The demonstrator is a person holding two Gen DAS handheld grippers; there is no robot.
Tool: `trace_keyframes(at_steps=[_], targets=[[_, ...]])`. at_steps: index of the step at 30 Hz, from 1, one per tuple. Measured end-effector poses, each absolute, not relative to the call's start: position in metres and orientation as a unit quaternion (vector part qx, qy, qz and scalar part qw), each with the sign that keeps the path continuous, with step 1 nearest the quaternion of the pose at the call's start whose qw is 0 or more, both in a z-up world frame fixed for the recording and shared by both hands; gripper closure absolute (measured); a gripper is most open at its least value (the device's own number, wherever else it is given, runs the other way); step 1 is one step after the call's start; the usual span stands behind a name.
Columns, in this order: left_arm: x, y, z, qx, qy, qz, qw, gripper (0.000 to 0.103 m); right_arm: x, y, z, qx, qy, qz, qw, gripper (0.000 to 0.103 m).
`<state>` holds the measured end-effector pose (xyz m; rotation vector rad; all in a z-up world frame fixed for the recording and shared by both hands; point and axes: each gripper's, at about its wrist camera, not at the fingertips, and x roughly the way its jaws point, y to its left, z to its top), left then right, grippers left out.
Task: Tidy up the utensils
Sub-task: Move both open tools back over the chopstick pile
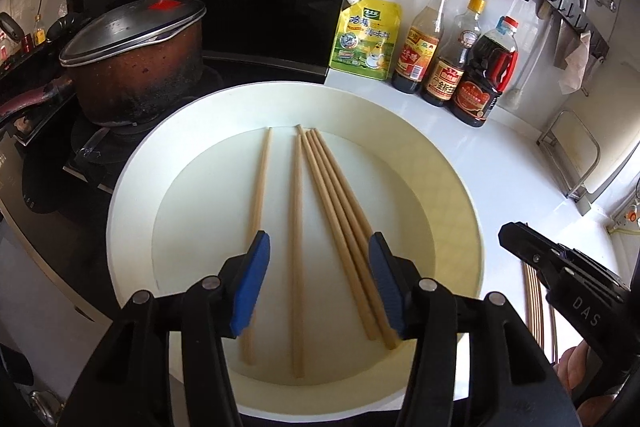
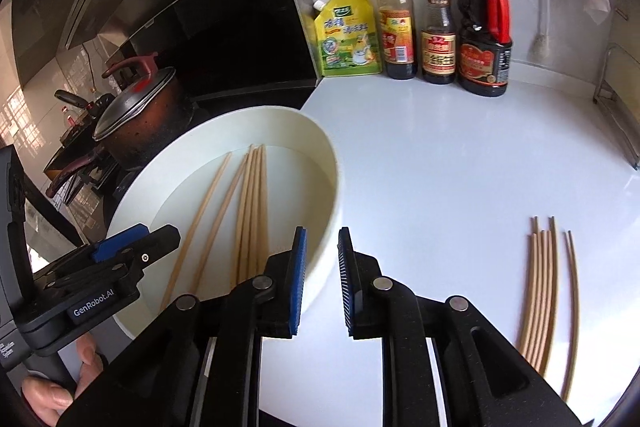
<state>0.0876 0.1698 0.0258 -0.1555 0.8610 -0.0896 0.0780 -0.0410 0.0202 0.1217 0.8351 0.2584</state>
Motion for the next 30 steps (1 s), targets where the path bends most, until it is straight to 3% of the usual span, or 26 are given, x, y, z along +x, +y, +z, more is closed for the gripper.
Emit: trace_keyframes(at_steps=[4,19,30], targets=[[0.085,0.148,0.029,-0.071,0.414,-0.068,0.905,0.052,0.069,-0.074,0.028,0.065,0.396,0.093,0.911,0.083],[0.073,0.080,0.048,-0.024,0.406,-0.104,0.908,0.049,0.024,-0.189,0.029,0.162,0.360,0.025,0.919,0.082],[0.065,0.017,0.048,-0.003,0.417,-0.134,0.899,0.048,0.002,-0.245,0.015,0.167,0.362,-0.009,0.917,0.078]])
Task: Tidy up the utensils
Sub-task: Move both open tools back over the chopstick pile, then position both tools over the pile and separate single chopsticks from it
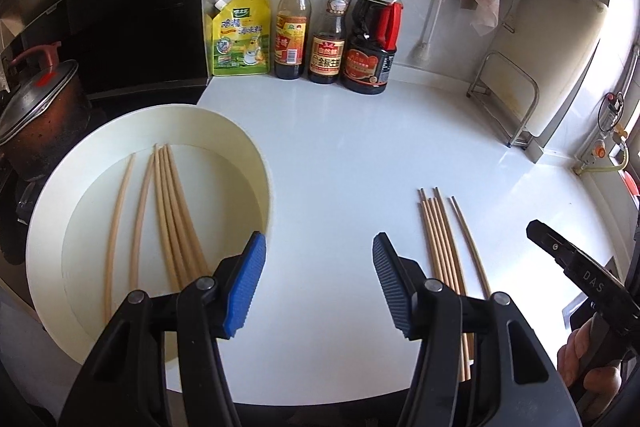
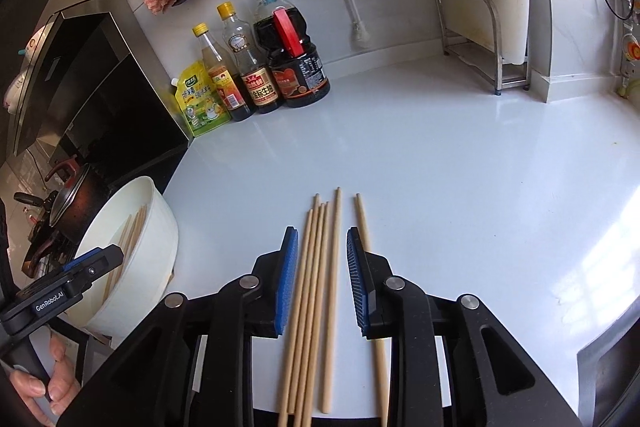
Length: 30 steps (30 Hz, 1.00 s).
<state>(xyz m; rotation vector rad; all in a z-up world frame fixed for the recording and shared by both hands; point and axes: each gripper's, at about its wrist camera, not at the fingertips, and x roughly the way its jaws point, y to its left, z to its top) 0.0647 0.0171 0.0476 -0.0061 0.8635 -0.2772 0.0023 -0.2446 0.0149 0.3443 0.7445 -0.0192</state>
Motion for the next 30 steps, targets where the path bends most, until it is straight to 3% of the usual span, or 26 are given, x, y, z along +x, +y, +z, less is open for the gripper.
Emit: trace_keyframes(at_steps=[13,30], targets=[[0.052,-0.054,0.017,0.021,0.437,-0.171,0.883,0.044,-0.012,-0.267,-0.031,0.137,0.409,-0.036,0.902,0.077],[0.050,-0.065,-0.031,0.033,0.474,-0.150,0.867,0.041,0.003,-0.259,-0.056,0.099,0.443,0.008,0.891,0.076]])
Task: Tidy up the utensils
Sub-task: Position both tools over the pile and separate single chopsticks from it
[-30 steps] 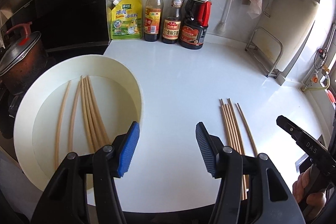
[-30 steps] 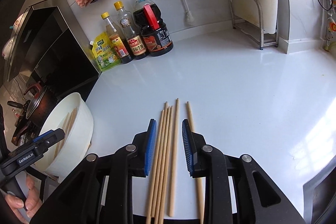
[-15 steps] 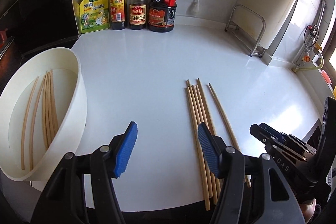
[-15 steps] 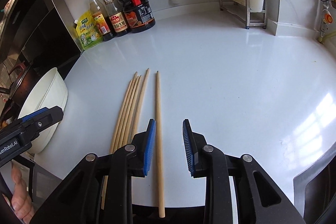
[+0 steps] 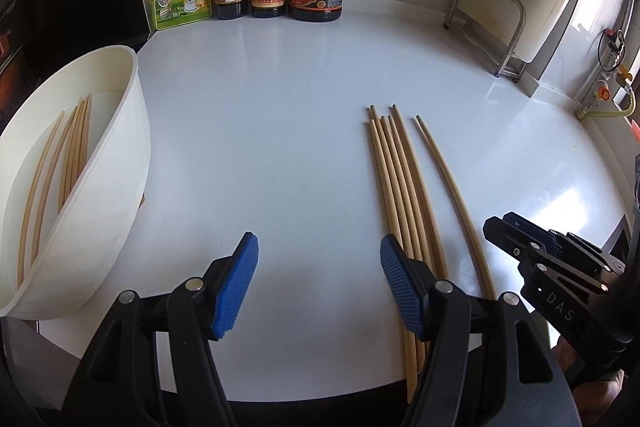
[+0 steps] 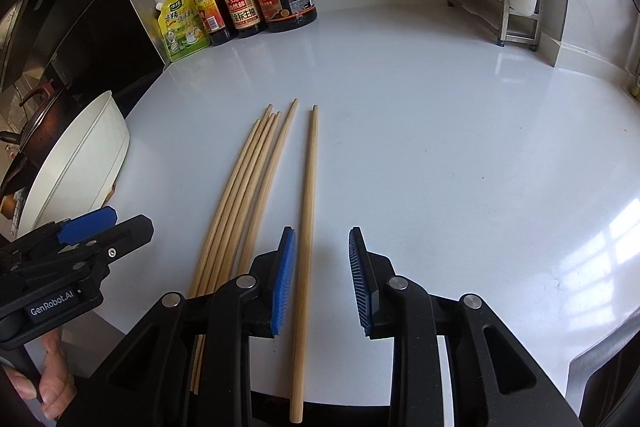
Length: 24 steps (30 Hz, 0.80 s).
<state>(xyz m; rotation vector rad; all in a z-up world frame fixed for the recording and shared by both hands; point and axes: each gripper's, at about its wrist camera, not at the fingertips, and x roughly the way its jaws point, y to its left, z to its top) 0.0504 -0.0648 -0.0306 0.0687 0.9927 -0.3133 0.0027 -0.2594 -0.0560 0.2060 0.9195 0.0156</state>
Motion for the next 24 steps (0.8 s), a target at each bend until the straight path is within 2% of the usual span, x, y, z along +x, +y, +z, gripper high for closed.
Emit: trace_keyframes(at_steps=[20,24], targets=[[0.043,-0.078,-0.053,0.046,0.485,-0.158,0.859,0.038,0.005,-0.238,-0.069,0.016,0.456,-0.016,0.890,0.077],[0.045,-0.085,-0.056,0.047,0.489,-0.161,0.856,0.038,0.005,-0.241,-0.069,0.016,0.455,-0.019,0.890,0.080]])
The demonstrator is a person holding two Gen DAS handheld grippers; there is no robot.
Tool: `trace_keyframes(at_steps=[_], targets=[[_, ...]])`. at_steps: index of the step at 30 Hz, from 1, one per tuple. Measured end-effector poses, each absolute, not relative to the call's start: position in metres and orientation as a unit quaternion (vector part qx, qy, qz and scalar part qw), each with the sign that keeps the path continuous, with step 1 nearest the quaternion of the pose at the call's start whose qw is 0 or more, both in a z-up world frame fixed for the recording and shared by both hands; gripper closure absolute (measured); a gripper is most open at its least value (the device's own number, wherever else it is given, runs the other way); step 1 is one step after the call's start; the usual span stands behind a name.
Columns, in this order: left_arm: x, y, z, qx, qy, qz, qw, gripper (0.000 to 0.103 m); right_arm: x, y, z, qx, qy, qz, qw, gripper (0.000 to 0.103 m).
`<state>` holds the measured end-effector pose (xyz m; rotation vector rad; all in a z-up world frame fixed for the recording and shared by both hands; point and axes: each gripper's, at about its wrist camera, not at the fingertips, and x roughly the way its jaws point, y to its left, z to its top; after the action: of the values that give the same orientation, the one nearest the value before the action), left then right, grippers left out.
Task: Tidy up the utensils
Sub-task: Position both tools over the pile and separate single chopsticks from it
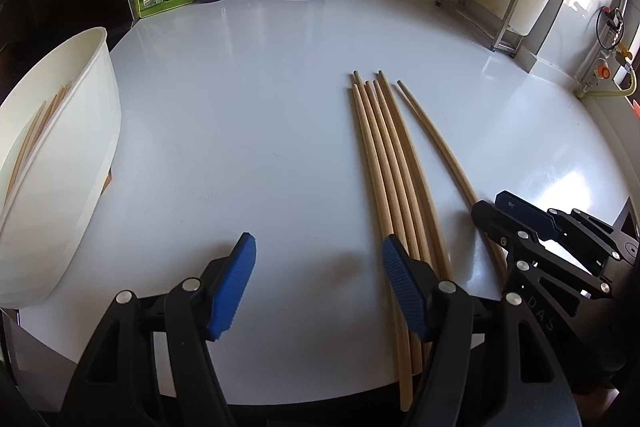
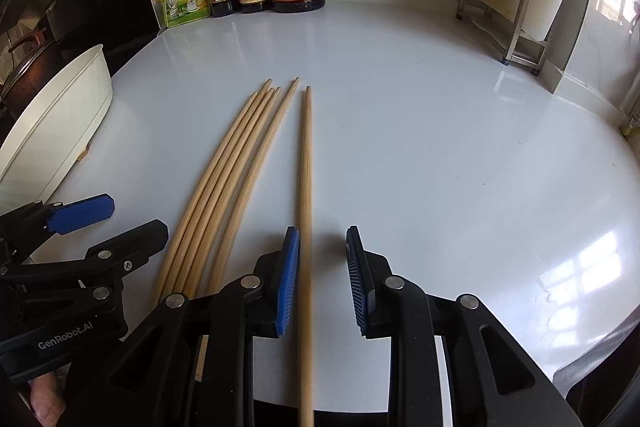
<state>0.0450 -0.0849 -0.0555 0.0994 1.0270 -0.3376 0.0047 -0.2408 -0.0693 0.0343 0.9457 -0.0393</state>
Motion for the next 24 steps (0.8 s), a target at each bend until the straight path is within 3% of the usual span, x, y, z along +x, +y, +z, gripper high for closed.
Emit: trace_keyframes(at_steps=[24], targets=[[0.057,-0.098,-0.060,0.071,0.480,-0.134,0.864,0.033,0.002,-0.267,-0.068,0.066,0.454,-0.023,0.888,0.080]])
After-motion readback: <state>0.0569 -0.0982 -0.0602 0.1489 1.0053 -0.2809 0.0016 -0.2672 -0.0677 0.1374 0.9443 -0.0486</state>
